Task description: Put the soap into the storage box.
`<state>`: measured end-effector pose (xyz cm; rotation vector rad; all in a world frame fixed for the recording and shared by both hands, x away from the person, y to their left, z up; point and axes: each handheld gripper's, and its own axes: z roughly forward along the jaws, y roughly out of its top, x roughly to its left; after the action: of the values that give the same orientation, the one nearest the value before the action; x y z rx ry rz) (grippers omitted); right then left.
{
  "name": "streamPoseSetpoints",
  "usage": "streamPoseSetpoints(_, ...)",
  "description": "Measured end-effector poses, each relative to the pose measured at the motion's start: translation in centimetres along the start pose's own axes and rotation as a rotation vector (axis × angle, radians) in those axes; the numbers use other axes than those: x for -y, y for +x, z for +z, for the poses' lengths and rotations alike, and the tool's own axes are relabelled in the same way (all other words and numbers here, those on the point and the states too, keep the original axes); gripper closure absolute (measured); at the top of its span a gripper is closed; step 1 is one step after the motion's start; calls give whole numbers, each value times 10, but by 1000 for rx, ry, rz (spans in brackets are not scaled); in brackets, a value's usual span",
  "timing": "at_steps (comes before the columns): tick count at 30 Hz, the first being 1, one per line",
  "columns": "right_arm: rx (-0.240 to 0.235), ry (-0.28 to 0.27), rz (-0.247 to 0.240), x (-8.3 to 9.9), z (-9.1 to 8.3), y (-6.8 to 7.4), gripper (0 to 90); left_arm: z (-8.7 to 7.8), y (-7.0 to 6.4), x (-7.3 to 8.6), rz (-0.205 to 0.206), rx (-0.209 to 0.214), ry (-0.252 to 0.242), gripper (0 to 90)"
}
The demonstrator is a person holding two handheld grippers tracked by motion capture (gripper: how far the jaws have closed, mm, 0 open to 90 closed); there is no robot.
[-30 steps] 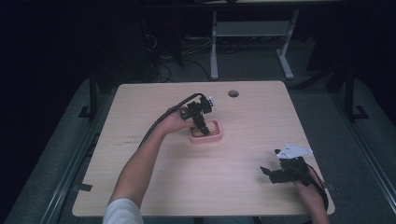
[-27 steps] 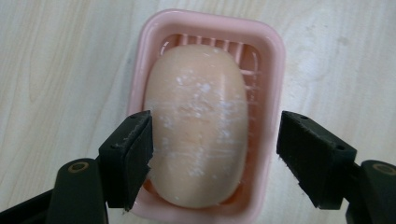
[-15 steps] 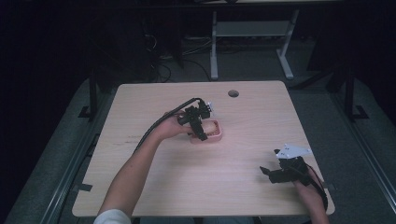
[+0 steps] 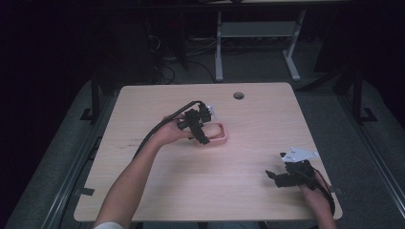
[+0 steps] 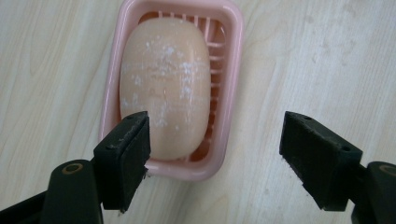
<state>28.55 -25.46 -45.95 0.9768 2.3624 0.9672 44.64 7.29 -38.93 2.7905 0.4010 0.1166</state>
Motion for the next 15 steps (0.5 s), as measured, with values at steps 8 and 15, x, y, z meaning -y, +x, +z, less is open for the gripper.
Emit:
streamPoseSetpoints(8,9,-5,9,0,-1,-1,138,-6,-6,11,-21,6,-5,247)
streamPoseSetpoints(15,17,-10,17,0,-1,-1,138,-8,-12,18,-19,0,-12,248)
